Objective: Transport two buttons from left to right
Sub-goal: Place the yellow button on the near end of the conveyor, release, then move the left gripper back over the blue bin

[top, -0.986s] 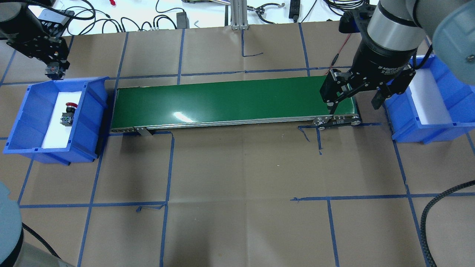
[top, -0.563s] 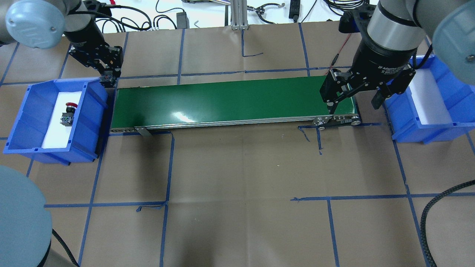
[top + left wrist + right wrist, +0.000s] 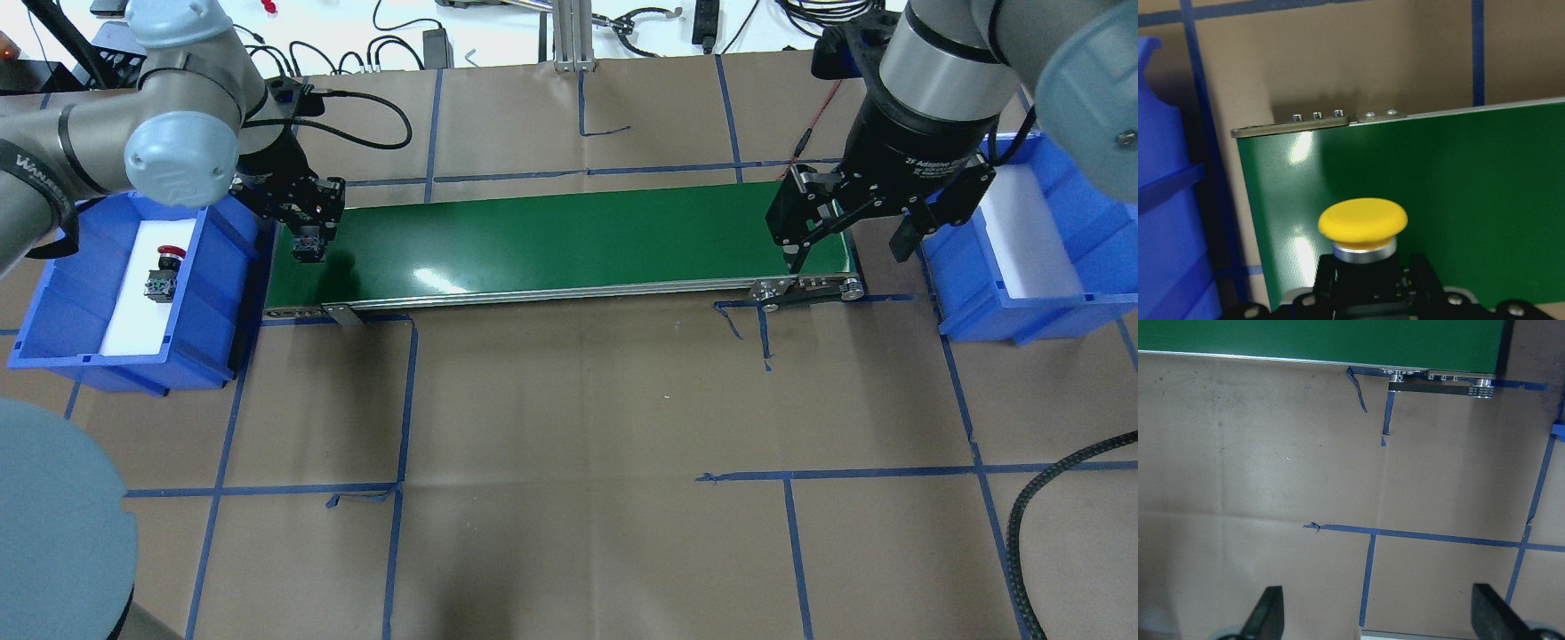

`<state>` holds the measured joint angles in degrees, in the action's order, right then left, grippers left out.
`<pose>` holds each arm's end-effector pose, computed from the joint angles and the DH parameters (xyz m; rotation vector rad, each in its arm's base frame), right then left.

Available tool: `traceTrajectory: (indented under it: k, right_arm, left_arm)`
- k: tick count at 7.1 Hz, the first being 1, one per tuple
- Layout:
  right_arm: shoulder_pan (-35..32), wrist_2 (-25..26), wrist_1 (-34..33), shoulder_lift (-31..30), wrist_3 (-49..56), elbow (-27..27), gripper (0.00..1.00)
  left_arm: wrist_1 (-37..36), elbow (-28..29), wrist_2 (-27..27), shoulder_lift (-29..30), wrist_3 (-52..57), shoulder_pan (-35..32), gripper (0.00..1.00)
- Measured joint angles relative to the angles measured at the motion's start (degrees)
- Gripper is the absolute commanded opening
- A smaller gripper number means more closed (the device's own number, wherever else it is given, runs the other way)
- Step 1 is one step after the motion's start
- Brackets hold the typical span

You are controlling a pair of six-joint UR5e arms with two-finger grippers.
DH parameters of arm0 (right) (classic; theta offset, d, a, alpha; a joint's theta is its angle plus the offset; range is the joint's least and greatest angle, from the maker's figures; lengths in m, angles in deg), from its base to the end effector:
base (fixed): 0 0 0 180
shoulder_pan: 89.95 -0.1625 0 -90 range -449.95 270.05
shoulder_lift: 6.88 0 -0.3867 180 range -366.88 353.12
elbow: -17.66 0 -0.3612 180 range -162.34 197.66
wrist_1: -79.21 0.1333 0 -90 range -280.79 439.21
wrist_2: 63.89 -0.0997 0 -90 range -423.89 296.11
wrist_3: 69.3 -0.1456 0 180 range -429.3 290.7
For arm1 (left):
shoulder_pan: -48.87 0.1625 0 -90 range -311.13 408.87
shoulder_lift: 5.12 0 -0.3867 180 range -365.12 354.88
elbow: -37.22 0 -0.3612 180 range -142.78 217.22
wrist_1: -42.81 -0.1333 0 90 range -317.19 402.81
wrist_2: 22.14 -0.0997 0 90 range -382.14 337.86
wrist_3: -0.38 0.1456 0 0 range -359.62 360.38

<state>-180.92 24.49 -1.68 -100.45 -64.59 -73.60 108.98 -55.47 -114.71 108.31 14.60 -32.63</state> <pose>0.1445 -0.4162 0.4067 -0.1512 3.1004 0.1829 -0.0408 -0.5843 0.2090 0.1563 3.1007 0.0746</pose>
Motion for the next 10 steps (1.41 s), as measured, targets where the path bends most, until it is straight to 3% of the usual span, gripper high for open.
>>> traceTrajectory:
  k: [2,3,4,5,8,10]
  right_arm:
    - [0.01,-0.14,-0.20,0.04,0.05,-0.26,1.00]
    - [0.05,-0.18,-0.27,0.05,0.09,-0.35,1.00]
    - [0.08,-0.19,-0.30,0.06,0.10,-0.36,1.00]
    - [0.08,-0.18,-0.31,0.06,0.09,-0.36,1.00]
    - [0.09,-0.30,-0.31,0.06,0.04,-0.33,1.00]
    - [0.09,-0.31,-0.32,0.08,0.04,-0.34,1.00]
  left_arm:
    - [-2.77,-1.56,-0.72,0.39,0.09,-0.90,0.12]
    - [-3.39,-1.71,-0.89,0.70,0.03,-1.63,0.20]
    - [-3.71,-1.88,-0.91,0.88,-0.07,-1.99,0.82]
    - [-3.96,-2.05,-0.84,1.06,-0.34,-2.11,1.00]
    - [-4.37,-0.56,-0.93,0.25,-1.45,-2.15,1.00]
    - [0.34,2.82,-1.02,-3.12,-1.48,-1.88,1.00]
